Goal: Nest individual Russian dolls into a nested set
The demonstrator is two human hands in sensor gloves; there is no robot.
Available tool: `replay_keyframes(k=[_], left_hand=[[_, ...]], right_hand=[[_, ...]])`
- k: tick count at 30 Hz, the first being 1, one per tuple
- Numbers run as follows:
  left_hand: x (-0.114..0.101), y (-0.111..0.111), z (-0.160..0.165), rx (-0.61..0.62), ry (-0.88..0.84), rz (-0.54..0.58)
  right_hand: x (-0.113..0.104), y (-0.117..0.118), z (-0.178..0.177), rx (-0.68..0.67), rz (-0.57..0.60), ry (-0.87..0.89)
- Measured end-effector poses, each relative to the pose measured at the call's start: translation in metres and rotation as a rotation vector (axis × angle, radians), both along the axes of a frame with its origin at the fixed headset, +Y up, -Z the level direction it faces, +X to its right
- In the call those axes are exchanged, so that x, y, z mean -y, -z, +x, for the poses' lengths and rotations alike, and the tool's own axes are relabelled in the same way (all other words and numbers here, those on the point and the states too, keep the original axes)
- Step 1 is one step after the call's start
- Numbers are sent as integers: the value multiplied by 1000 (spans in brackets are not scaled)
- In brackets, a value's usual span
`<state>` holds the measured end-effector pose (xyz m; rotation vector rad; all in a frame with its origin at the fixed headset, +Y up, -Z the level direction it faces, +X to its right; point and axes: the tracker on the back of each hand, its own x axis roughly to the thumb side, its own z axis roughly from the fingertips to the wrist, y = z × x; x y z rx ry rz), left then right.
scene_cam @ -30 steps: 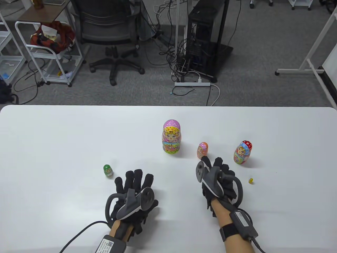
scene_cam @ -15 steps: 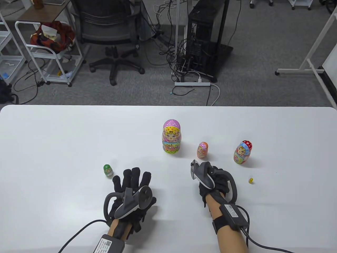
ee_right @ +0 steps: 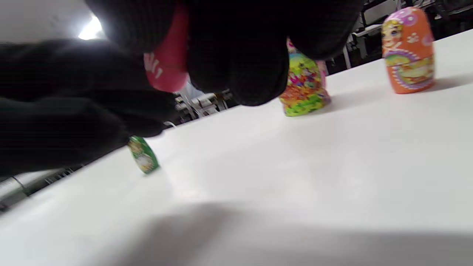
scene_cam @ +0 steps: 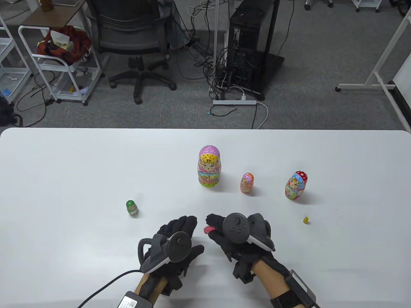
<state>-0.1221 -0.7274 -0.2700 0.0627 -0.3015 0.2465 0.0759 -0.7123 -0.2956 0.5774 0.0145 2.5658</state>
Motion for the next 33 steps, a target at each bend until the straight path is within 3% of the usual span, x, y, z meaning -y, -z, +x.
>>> replay_keyframes(k=[4,9,16,33], left_hand=[[-6,-6,3,35,-54,84],[-9,-10,6,44,-53,177],[-8,-12,9,39,2,264],[-10,-8,1,21,-75,195]], right_hand=[[-7,-13,4,-4,72,89],[-10,-15,1,-47,58,66],[-7,-18,-4,16,103,56],[1,-21,-7,88,78,163]])
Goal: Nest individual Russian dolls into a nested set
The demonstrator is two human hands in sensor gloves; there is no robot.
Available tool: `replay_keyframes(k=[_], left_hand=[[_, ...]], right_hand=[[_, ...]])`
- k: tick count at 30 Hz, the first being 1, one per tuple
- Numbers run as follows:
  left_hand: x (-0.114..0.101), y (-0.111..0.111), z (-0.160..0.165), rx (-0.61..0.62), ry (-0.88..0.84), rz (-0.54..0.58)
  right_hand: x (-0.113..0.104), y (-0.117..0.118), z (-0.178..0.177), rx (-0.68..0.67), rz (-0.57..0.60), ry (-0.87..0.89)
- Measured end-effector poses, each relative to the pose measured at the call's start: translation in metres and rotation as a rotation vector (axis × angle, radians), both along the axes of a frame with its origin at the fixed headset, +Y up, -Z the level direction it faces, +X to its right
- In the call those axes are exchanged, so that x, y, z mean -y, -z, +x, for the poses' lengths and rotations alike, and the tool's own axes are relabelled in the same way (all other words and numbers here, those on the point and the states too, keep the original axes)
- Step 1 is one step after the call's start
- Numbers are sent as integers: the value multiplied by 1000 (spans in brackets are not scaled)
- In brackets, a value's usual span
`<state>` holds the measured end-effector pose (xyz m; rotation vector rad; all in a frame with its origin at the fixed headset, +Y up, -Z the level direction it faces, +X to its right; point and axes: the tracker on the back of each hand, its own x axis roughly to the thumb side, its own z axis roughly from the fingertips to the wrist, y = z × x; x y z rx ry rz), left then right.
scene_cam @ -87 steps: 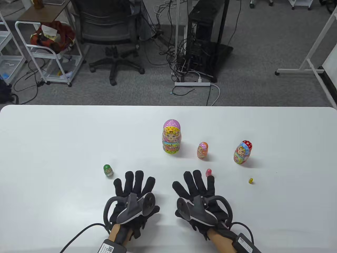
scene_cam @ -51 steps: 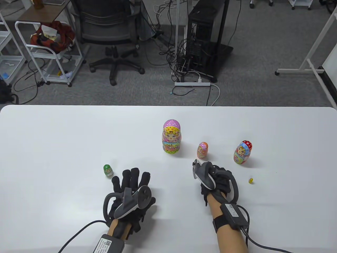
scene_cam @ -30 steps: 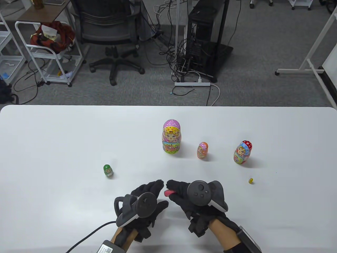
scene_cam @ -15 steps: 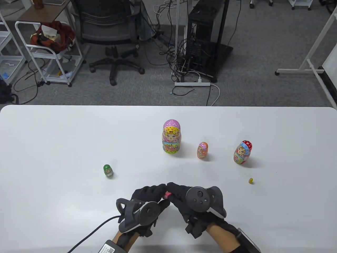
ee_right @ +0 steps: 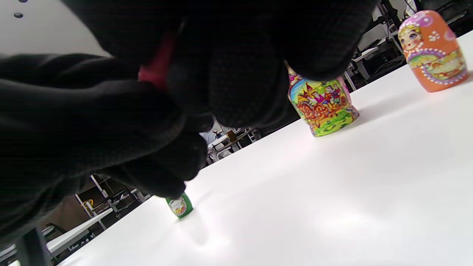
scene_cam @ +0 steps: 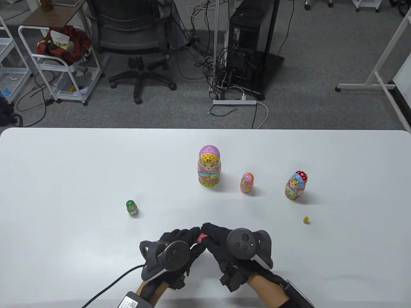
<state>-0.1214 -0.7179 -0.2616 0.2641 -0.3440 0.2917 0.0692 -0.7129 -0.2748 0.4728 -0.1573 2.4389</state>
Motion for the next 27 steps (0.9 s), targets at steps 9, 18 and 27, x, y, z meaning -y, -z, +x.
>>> replay_keyframes(k=[9,18,27], left_hand=[[1,0,-2,27,6,10],[3,5,-6,12,-1,9],[18,14,-9,-48,125,-12]], right_hand=[[4,-3,-2,12,-11,30],[10,-2,-3,36,-56,70],[17,10,7,221,16,-567]])
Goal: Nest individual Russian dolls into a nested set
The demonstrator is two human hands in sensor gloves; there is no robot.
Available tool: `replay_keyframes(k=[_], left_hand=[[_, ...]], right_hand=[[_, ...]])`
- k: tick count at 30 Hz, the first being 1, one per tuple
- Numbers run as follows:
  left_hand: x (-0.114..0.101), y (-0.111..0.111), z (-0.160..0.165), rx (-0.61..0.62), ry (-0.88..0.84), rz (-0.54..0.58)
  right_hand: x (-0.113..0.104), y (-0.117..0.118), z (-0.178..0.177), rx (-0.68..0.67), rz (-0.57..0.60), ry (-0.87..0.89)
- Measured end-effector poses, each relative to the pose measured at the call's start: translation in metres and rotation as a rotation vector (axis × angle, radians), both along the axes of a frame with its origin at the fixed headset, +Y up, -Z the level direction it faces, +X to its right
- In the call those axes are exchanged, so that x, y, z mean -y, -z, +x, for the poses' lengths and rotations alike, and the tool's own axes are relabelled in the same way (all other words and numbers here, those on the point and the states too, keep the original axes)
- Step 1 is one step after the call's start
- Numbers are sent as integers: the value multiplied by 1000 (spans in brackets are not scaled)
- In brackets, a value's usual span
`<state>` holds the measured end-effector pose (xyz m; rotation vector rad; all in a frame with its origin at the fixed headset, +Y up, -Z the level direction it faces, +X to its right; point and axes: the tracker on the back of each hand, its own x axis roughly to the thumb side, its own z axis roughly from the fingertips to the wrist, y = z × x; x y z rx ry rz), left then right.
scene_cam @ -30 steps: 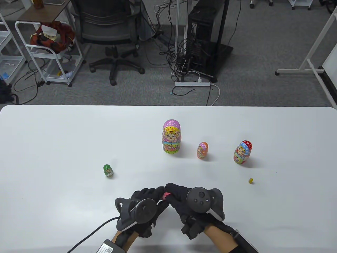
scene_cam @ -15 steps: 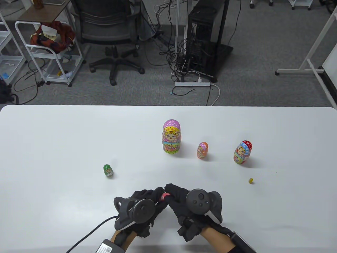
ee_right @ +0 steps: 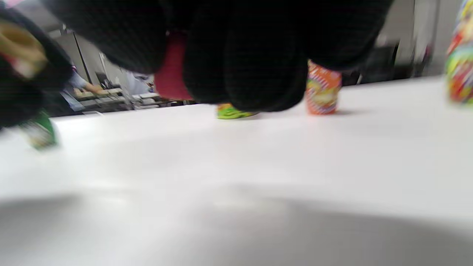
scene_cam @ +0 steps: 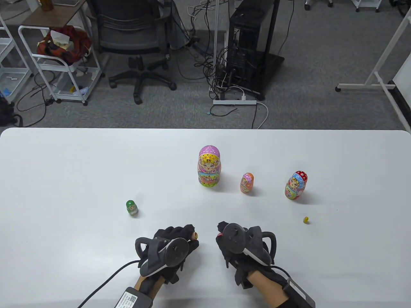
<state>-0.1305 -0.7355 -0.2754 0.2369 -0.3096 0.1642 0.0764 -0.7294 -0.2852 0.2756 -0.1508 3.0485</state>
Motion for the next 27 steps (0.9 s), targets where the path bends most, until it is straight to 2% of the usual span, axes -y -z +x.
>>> replay_keyframes(k=[2,6,10,12,14,15,17,18,21,22,23,25,27], left_hand=[[1,0,1,-5,-22,-16],[2,1,-1,-7,-22,-16],[3,2,-4,-15,-33,-24],[3,2,-4,-18,-34,-28],[3,2,-5,-17,-36,-34],[3,2,-5,-15,-36,-34],[3,2,-4,-14,-34,-35],[3,2,-4,-12,-31,-37],[3,2,-2,-5,-22,-39],[3,2,-2,-4,-21,-40],[3,3,-2,-2,-21,-42],[4,2,-1,1,-17,-47],[4,2,-1,2,-14,-49]], right_hand=[[7,3,-4,-19,-83,-140],[28,9,-6,-16,-202,-191],[26,13,2,7,-242,-157],[10,20,19,70,-285,-98],[-16,28,47,205,-160,-55],[-29,32,69,316,-51,-6],[-41,38,106,477,67,90],[-41,42,131,552,65,120],[-24,48,174,702,-76,133],[-9,50,188,760,-149,143],[7,51,200,788,-242,145],[26,50,212,787,-342,182],[35,48,216,801,-356,211]])
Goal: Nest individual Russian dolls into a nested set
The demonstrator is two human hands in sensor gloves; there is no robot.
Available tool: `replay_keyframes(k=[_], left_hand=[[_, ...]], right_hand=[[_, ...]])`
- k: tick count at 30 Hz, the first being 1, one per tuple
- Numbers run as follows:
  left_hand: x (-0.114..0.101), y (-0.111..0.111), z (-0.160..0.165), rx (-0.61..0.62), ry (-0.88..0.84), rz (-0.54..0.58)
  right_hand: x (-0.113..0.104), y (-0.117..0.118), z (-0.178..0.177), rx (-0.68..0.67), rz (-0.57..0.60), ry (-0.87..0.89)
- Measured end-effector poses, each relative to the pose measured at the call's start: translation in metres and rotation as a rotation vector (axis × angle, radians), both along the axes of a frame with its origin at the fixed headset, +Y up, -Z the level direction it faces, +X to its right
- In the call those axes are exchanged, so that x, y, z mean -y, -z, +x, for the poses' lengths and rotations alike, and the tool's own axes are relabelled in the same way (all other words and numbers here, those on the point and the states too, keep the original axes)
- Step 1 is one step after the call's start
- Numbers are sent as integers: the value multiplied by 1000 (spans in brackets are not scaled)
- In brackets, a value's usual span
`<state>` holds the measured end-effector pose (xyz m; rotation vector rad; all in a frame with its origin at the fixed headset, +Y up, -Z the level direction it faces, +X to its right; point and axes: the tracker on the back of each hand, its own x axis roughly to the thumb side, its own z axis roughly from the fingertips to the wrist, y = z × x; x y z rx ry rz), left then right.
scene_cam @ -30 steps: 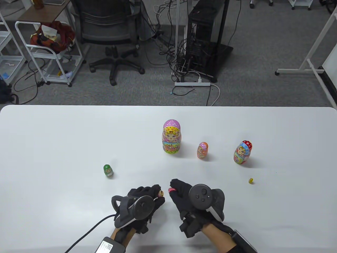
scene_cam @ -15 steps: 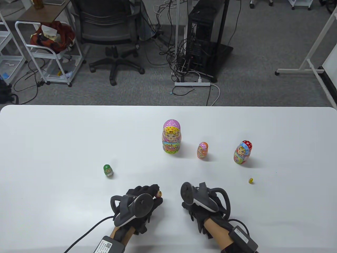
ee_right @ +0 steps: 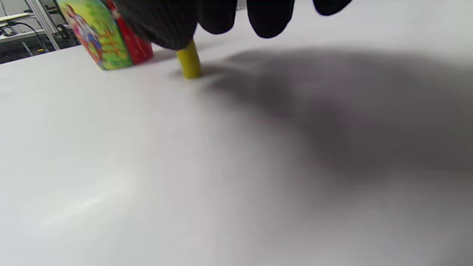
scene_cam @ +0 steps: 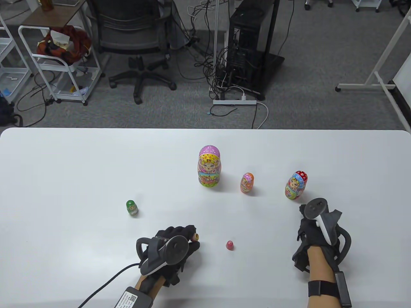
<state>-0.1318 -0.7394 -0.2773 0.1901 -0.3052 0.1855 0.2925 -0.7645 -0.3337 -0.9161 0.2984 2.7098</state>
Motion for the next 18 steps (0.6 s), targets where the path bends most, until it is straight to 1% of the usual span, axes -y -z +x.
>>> replay_keyframes(k=[3,7,9,11,13,16,17,18], left_hand=[[0,0,0,-1,-1,-1],[0,0,0,1,0,-6],[0,0,0,2,3,-3],[-1,0,0,2,-2,2],[-2,0,0,3,-7,5],[-6,-2,1,9,-28,10],[-7,-3,1,14,-41,9],[-7,-4,2,16,-49,9]], right_hand=[[2,1,-1,1,26,-22],[2,4,-5,28,53,-109],[-1,5,-8,11,54,-98],[-5,4,-12,-13,91,-77],[-12,3,-17,-52,148,28],[-24,1,-34,-145,315,338],[-28,1,-43,-202,342,424],[-30,0,-48,-231,347,455]])
